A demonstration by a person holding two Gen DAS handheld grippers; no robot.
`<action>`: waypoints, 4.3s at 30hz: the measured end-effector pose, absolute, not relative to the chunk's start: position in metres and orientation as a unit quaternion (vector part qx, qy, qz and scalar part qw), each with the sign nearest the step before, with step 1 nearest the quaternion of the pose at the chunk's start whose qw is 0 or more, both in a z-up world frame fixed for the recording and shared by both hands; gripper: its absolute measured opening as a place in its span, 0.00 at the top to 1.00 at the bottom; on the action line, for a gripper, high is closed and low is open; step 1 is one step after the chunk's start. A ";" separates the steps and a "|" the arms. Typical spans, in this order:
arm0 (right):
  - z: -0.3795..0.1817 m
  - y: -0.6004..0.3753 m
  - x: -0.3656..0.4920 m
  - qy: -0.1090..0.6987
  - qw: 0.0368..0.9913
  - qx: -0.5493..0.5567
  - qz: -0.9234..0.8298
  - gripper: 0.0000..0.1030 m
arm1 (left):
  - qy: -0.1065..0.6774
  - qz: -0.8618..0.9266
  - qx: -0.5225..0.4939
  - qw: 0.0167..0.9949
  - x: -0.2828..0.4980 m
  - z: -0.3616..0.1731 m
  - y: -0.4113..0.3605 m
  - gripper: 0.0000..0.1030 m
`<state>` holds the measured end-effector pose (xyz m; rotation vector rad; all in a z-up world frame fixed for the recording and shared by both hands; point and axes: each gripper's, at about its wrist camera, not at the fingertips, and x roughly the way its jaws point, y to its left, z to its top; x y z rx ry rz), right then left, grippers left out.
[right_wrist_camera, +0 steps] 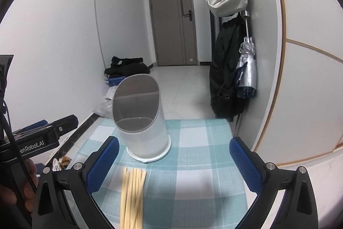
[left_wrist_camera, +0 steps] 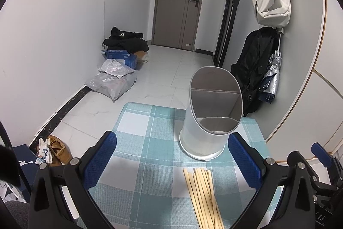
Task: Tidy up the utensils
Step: 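Lower the right gripper onto the chopsticks and close on one chopstick, then lift the chopstick with the right gripper toward the utensil holder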
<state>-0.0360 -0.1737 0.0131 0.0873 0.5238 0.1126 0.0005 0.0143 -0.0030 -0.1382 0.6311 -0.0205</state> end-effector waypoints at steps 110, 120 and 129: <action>0.016 -0.188 -0.032 0.240 0.944 0.136 0.182 0.94 | 0.341 -0.117 -0.111 0.926 0.015 0.012 0.020 0.97; 0.030 -0.178 -0.026 0.209 0.956 0.119 0.166 0.95 | 0.334 -0.164 -0.063 0.926 0.016 0.029 0.010 0.97; 0.057 -0.184 -0.002 0.195 0.958 0.125 0.169 0.95 | 0.339 -0.213 -0.079 0.913 0.035 0.069 0.012 0.97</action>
